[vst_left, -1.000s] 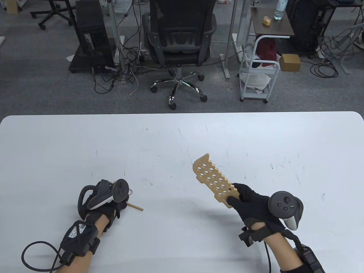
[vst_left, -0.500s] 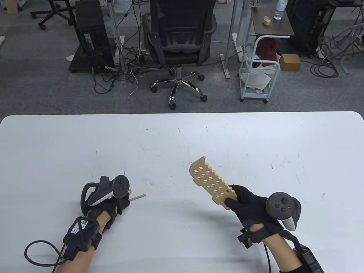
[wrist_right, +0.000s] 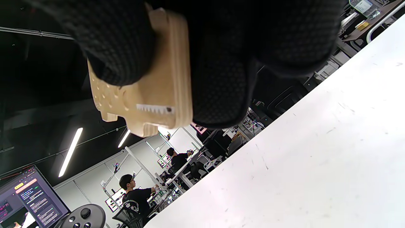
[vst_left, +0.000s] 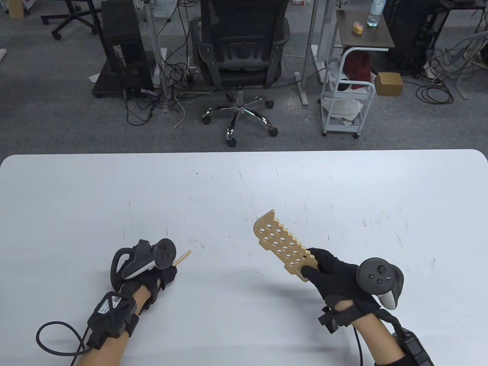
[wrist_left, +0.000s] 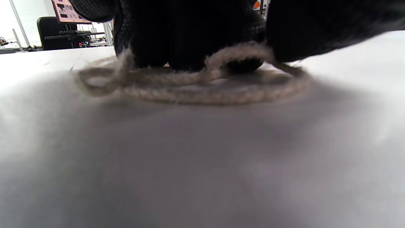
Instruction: Thread rope through all holes on crocodile lacing toy
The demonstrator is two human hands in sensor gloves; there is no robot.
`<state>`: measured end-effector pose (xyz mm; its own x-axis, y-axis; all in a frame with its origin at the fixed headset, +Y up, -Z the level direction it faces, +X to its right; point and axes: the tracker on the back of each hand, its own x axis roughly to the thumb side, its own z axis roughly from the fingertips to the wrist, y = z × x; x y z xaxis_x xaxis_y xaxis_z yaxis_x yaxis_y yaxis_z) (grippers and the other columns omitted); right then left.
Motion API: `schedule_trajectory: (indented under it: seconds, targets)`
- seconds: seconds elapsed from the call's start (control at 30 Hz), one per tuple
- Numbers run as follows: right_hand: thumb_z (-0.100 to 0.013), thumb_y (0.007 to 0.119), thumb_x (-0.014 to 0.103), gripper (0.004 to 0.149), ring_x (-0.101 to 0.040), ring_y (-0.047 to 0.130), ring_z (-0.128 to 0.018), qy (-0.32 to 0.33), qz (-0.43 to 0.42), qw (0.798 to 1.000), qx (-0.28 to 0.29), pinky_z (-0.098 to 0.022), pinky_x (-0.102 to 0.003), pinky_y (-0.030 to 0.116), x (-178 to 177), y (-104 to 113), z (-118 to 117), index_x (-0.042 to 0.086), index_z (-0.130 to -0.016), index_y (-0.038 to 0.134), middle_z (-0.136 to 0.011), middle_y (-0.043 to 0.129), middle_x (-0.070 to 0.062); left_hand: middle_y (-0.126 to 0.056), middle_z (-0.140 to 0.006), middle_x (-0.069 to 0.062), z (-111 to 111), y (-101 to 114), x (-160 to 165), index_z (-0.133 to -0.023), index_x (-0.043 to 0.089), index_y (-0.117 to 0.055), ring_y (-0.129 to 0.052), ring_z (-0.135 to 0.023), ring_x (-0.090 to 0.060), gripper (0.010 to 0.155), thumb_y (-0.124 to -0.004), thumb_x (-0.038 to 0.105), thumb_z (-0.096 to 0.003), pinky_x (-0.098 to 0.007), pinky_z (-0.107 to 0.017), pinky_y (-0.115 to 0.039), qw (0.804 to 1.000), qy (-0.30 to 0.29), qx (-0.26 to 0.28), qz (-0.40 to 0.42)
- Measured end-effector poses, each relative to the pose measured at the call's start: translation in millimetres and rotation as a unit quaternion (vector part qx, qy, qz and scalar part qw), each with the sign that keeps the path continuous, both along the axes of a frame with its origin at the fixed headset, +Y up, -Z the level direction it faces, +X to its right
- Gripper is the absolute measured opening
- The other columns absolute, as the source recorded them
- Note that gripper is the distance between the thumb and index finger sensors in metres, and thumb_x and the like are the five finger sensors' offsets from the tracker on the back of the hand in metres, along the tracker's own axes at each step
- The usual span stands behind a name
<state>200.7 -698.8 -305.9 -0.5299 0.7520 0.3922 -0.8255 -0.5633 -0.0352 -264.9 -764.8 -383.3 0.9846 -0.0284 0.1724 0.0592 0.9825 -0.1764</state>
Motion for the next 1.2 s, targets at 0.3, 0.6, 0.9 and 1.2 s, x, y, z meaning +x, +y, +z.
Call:
schedule_trajectory:
  seconds: [0.3,0.6,0.9,1.2]
  targets:
    - [-0.042,0.089,0.034,0.049,-0.025,0.108,-0.048,-0.001,-0.002,1.0,0.0,-0.037,-0.044,0.084,1,1,0,0.017,-0.086,0.077,-0.068,0.098,-0.001,-0.087,-0.075,-0.002,5,0,-7,-0.072,0.026,-0.085,-0.085,-0.076,-0.032,0.049,-0.073,0.058,-0.0376,-0.059,-0.075,-0.054,0.999,0.013,-0.008,0.031]
    - [-0.042,0.089,0.034,0.049,-0.025,0.108,-0.049,-0.004,0.001,1.0,0.0,-0.037,-0.044,0.084,1,1,1,0.017,-0.086,0.077,-0.069,0.098,-0.002,-0.086,-0.076,-0.003,13,10,-16,-0.074,0.024,-0.085,-0.083,-0.077,-0.032,0.048,-0.069,0.056,-0.0417,-0.059,-0.075,-0.052,0.999,0.01,0.016,0.049]
    - [-0.042,0.089,0.034,0.048,-0.025,0.108,-0.048,-0.007,0.0,1.0,-0.002,-0.037,-0.044,0.084,2,1,1,0.017,-0.086,0.077,-0.069,0.098,-0.002,-0.08,-0.084,-0.002,25,39,-23,-0.082,0.025,-0.08,-0.078,-0.082,-0.032,0.048,-0.071,0.045,-0.0403,-0.059,-0.077,-0.047,0.996,0.008,0.059,0.071]
    - [-0.042,0.089,0.034,0.048,-0.025,0.108,-0.049,-0.008,0.0,1.0,-0.002,-0.037,-0.044,0.084,2,1,0,0.017,-0.086,0.077,-0.069,0.098,-0.002,-0.078,-0.087,-0.002,36,66,-32,-0.084,0.025,-0.079,-0.075,-0.085,-0.032,0.048,-0.076,0.043,-0.0405,-0.059,-0.077,-0.046,0.986,0.017,0.078,0.144]
